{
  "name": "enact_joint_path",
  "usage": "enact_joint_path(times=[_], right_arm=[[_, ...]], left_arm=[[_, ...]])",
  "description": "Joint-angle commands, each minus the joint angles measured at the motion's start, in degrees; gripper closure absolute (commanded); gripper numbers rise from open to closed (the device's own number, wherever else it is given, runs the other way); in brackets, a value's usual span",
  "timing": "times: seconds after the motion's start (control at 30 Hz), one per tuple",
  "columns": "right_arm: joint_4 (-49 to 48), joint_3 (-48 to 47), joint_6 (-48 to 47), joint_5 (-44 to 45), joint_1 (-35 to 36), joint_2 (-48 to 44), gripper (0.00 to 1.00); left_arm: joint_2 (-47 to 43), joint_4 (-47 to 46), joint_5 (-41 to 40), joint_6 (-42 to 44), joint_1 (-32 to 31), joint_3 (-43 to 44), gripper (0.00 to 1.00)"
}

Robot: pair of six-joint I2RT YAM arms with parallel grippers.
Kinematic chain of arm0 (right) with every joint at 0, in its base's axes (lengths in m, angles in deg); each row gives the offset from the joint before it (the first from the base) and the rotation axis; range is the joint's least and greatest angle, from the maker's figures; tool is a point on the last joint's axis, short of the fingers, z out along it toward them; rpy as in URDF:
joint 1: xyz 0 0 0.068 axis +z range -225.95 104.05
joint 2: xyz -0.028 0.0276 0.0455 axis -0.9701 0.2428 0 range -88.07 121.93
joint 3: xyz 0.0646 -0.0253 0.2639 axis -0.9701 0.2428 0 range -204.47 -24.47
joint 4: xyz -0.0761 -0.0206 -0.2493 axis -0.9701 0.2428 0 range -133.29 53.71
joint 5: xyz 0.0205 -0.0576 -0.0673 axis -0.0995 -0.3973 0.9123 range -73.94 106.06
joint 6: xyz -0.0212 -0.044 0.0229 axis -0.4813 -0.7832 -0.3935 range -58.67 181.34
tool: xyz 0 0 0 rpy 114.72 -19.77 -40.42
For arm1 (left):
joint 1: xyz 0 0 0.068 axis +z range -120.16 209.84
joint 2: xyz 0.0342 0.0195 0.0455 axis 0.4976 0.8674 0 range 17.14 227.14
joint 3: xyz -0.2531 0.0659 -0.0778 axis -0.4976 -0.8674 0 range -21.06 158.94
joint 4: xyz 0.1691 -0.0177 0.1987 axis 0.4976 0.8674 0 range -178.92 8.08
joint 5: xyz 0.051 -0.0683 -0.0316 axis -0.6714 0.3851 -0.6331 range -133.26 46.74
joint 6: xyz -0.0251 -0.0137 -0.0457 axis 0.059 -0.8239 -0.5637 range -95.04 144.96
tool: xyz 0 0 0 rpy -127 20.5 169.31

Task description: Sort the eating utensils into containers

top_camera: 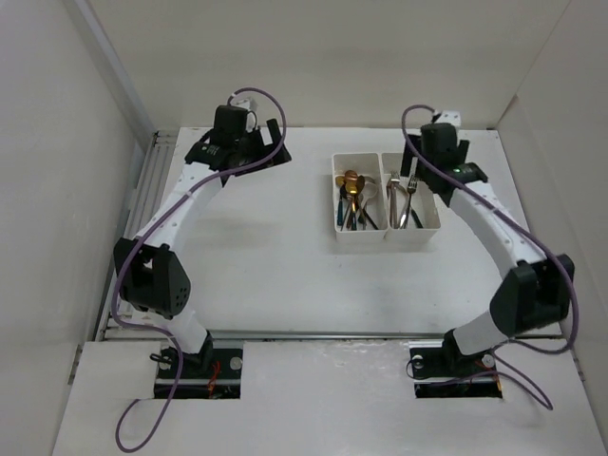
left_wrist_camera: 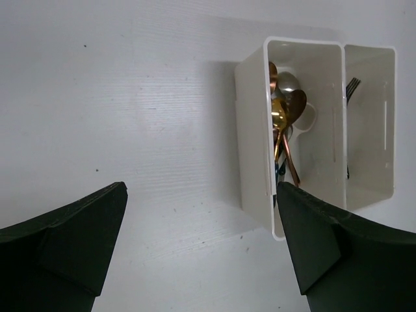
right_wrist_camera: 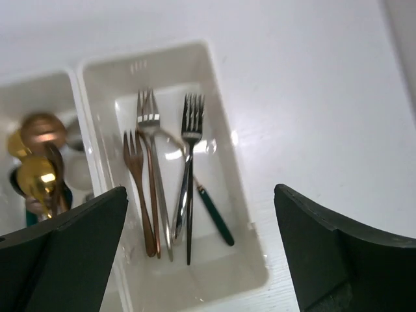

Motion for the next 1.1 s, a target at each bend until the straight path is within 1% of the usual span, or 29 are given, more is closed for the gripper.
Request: enact_joint_path(times=[0.0,0.1,0.13,0.17,0.2,0.23,0.27,0.3,0.33,0.37,0.4,0.43,0.5,0.53,0.63,0.73,0.83,0.9,0.93,1.0,1.07], right_arm=[[0.16,-4.44,-0.43,5.51,-2.30,-9.07,0.01],[1.93,-4.44,-0.43,8.16,-5.89,-15.93,0.01],[1.93,-3.13,0.44,12.34,-8.52,-17.95,0.01],[1.93,-2.25,0.45,14.74,-9.85,-22.23,0.01],[1.93,-1.37,1.23,17.54,-10.91,-24.62,0.01],[1.06,-0.32,1.24,23.49,-11.61,-27.34,0.01],[-2.25,2.91,1.24,25.90,-12.14,-30.33,0.01],[-4.90,5.03,-2.33,27.58,-12.15,-36.89,0.01],[-7.71,7.23,-4.63,28.38,-12.15,-40.26,0.01],[-10.43,11.69,-6.91,27.86,-12.15,-43.60,0.01],[-14.29,13.47,-8.94,27.07,-12.15,-49.55,0.01],[-15.37,14.88,-11.83,26.19,-12.15,-52.13,0.01],[-15.38,17.17,-11.86,25.66,-12.15,-56.36,0.01],[-15.38,17.70,-12.90,24.53,-12.15,-60.03,0.01],[-15.38,19.29,-13.53,20.74,-12.15,-65.40,0.01],[-14.77,19.82,-13.53,15.30,-12.15,-68.32,0.01],[-14.06,19.30,-12.91,11.70,-12.15,-68.94,0.01],[-13.54,18.77,-9.95,11.68,-12.15,-68.42,0.01],[-13.02,18.16,-8.36,13.95,-12.15,-67.63,0.01],[-9.16,14.82,-4.06,15.28,-12.15,-64.31,0.01],[-7.04,12.28,-2.29,15.29,-12.15,-62.36,0.01]], left_arm=[[-3.55,-1.24,-2.25,1.70,2.67,-0.21,0.00],[-4.77,-1.24,-5.15,2.84,5.40,0.32,0.00],[-4.78,-1.24,-5.68,2.85,7.76,0.84,0.00],[-5.30,-1.24,-6.21,2.85,9.00,0.84,0.00],[-5.31,-0.72,-6.21,2.85,10.23,0.84,0.00],[-5.83,-0.71,-6.91,2.85,12.76,0.84,0.00],[-6.36,-0.71,-6.92,2.85,13.92,0.84,0.00],[-6.36,-0.71,-6.92,2.85,14.98,0.84,0.00],[-6.89,-0.71,-6.92,2.85,16.03,0.24,0.00],[-6.89,-0.71,-6.92,2.85,17.61,0.23,0.00],[-7.41,-0.71,-6.92,2.85,18.23,-0.38,0.00],[-7.42,-0.71,-6.92,2.85,18.76,-0.39,0.00],[-7.94,-0.71,-5.69,2.85,19.56,-0.91,0.00],[-7.95,-0.71,-5.69,2.85,19.56,-0.91,0.00],[-8.47,-1.33,-4.37,2.85,19.56,-2.06,0.00],[-9.00,-1.85,-3.05,2.85,19.56,-2.76,0.00],[-9.53,-1.85,-2.52,2.32,19.56,-3.29,0.00],[-10.14,-2.38,-2.52,2.32,19.56,-3.81,0.00],[-10.75,-2.38,-2.52,2.32,19.56,-4.34,0.00],[-11.28,-2.90,-2.52,2.32,19.56,-5.04,0.00],[-11.81,-2.91,-2.52,2.32,19.56,-5.75,0.00]])
